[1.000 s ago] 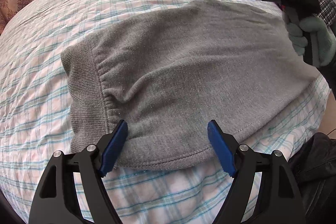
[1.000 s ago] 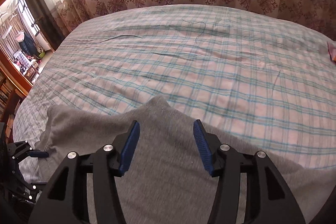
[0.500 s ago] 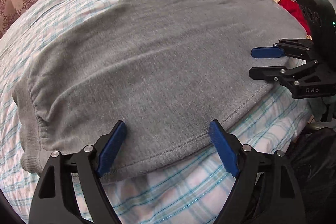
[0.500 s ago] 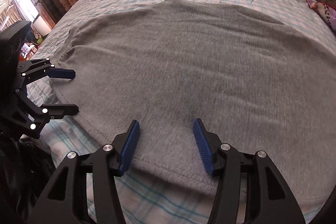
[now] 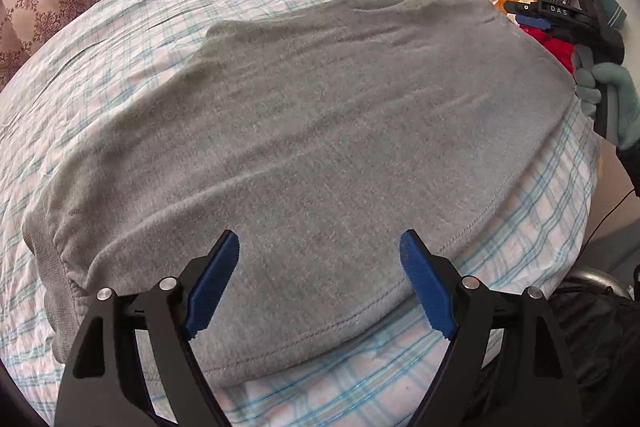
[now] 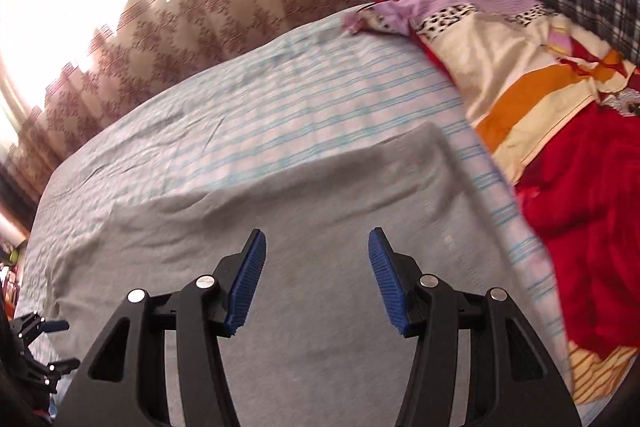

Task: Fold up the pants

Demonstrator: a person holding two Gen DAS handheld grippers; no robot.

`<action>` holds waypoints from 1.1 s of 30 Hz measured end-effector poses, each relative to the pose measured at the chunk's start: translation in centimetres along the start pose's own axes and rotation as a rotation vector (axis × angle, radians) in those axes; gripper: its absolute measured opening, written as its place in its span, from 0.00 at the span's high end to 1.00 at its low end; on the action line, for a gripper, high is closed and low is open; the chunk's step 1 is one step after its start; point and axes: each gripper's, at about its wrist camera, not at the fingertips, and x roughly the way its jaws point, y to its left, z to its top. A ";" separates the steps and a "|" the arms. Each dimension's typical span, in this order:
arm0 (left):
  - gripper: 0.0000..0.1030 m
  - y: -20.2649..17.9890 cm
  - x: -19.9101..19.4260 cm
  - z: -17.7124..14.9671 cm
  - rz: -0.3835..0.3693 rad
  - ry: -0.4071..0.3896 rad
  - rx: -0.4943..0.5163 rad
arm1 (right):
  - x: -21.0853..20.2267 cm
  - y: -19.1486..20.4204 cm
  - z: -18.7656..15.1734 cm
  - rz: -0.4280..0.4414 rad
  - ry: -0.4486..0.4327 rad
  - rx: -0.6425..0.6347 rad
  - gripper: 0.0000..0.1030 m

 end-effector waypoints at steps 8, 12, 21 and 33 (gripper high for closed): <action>0.19 -0.6 1.9 4.6 0.000 -0.028 -0.021 | 4.5 -5.4 5.4 -0.072 0.017 0.000 0.52; 0.19 -0.1 2.9 7.5 0.020 -0.051 -0.038 | 7.2 -5.4 6.2 -0.060 0.060 -0.027 0.64; 0.19 2.8 7.6 15.4 0.096 -0.088 -0.101 | 5.2 -4.0 6.7 -0.144 -0.064 -0.095 0.97; 0.14 3.5 11.8 17.2 0.187 -0.092 -0.124 | 9.5 -6.1 6.6 -0.180 -0.018 -0.108 0.95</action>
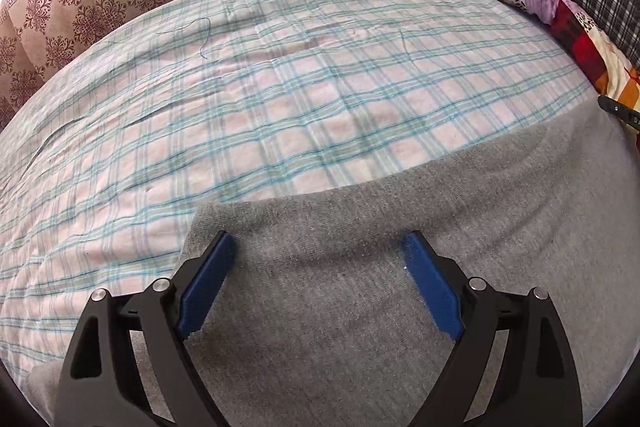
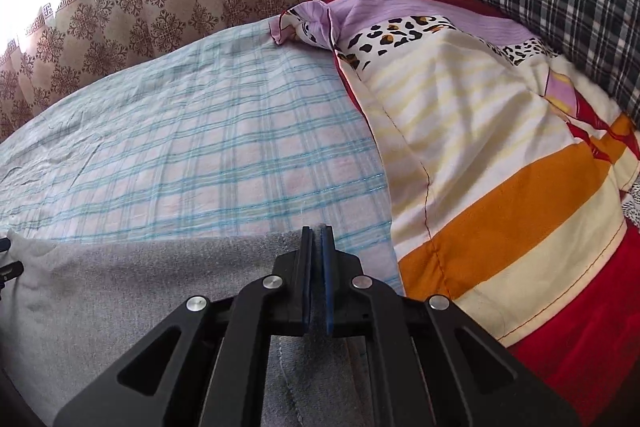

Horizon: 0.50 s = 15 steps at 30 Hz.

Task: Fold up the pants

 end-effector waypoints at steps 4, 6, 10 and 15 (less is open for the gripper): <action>0.14 -1.2 -1.4 -0.2 -0.028 0.001 0.003 | -1.0 -2.2 0.2 0.040 0.005 0.107 0.63; 0.14 -3.2 -2.7 -0.8 -0.051 -0.014 0.061 | -2.6 -3.0 0.3 0.059 -0.020 0.137 0.63; 0.14 -7.4 -5.4 -3.0 -0.140 -0.028 0.181 | -6.8 -3.0 0.0 0.056 -0.077 0.114 0.63; 0.14 -11.4 -7.3 -6.6 -0.248 0.009 0.255 | -9.2 -0.8 -2.4 0.160 -0.059 0.070 0.63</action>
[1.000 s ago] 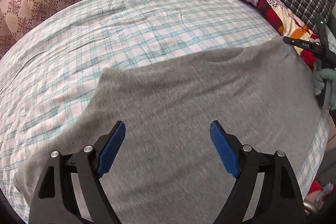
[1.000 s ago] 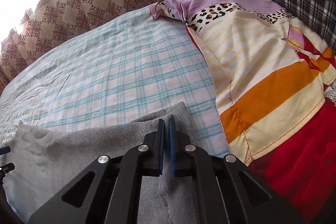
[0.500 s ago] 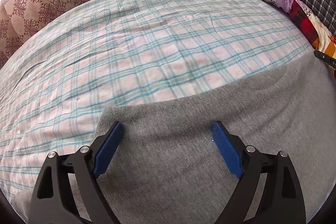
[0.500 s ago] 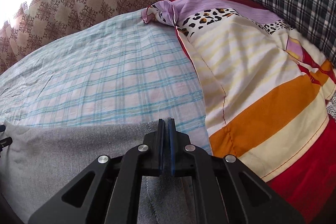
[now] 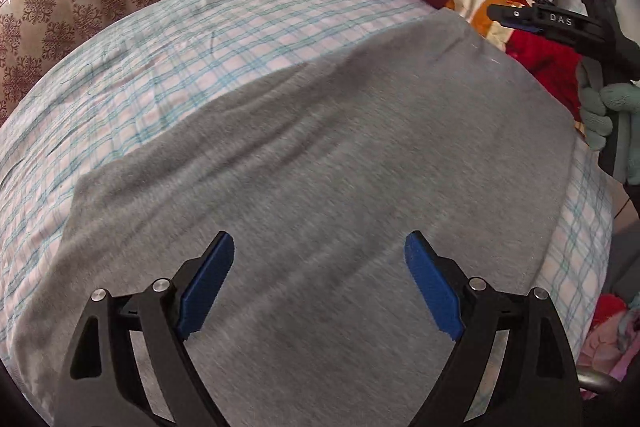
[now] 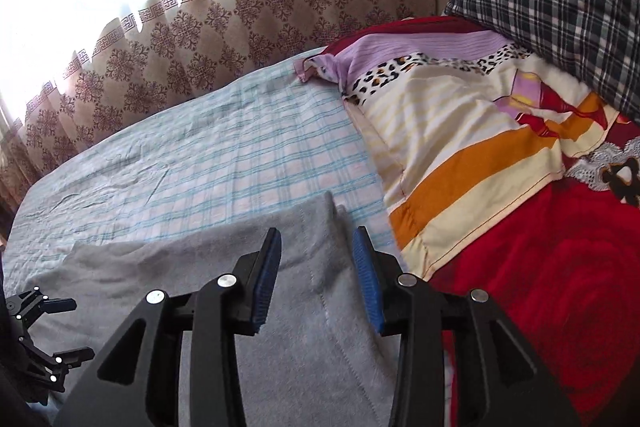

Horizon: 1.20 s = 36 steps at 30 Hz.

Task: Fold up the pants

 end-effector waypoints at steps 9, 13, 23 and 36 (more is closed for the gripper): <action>0.12 -3.0 1.3 -3.1 0.003 0.048 0.054 | 3.4 -2.2 -4.3 0.005 0.110 0.114 0.76; 0.12 -3.1 0.8 -2.8 0.005 0.062 0.041 | 2.7 -2.1 -4.0 0.007 0.111 0.118 0.73; 0.12 -6.1 -0.7 -3.1 -0.029 0.047 0.089 | -3.4 0.9 -7.8 0.087 0.124 0.026 0.71; 0.12 -11.0 -2.0 -1.9 -0.129 0.003 0.212 | -6.5 -2.6 -11.4 0.094 0.091 0.202 0.71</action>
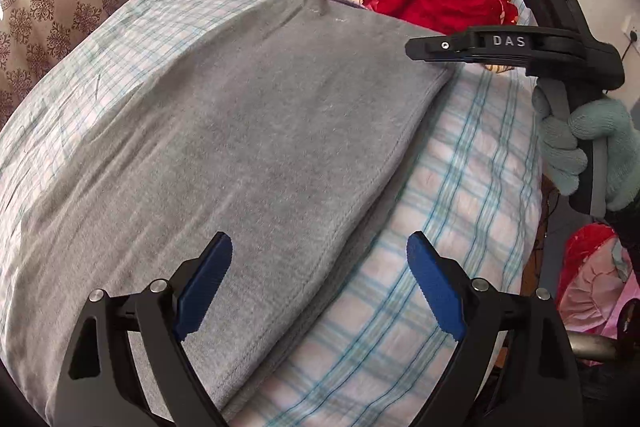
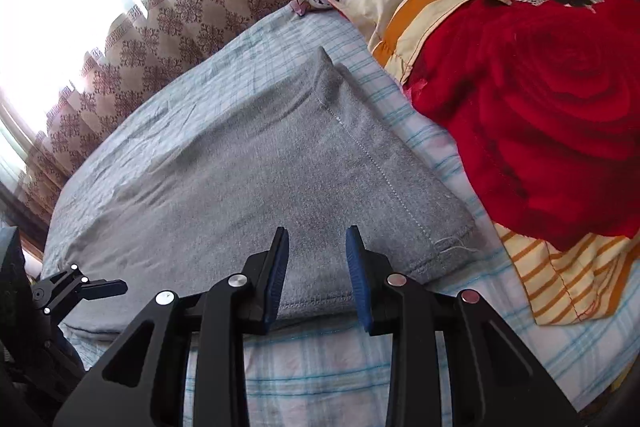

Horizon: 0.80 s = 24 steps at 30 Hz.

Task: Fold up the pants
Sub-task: 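Grasp the grey sweatpants leg hem with the right tool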

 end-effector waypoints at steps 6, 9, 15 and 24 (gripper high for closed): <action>0.12 -0.5 1.6 1.2 -0.073 0.024 -0.042 | -2.8 -2.4 -0.4 -0.054 -0.049 0.123 0.66; 0.12 -1.3 2.8 0.6 -0.139 0.073 -0.047 | -3.1 -3.8 -1.0 -0.099 -0.053 0.198 0.55; 0.05 -3.3 3.2 0.0 -0.113 0.075 0.016 | -1.7 -5.2 -1.2 -0.108 -0.043 0.254 0.49; 0.05 -2.8 1.6 1.7 -0.078 0.030 -0.014 | 1.0 -3.6 0.0 -0.141 -0.056 0.233 0.42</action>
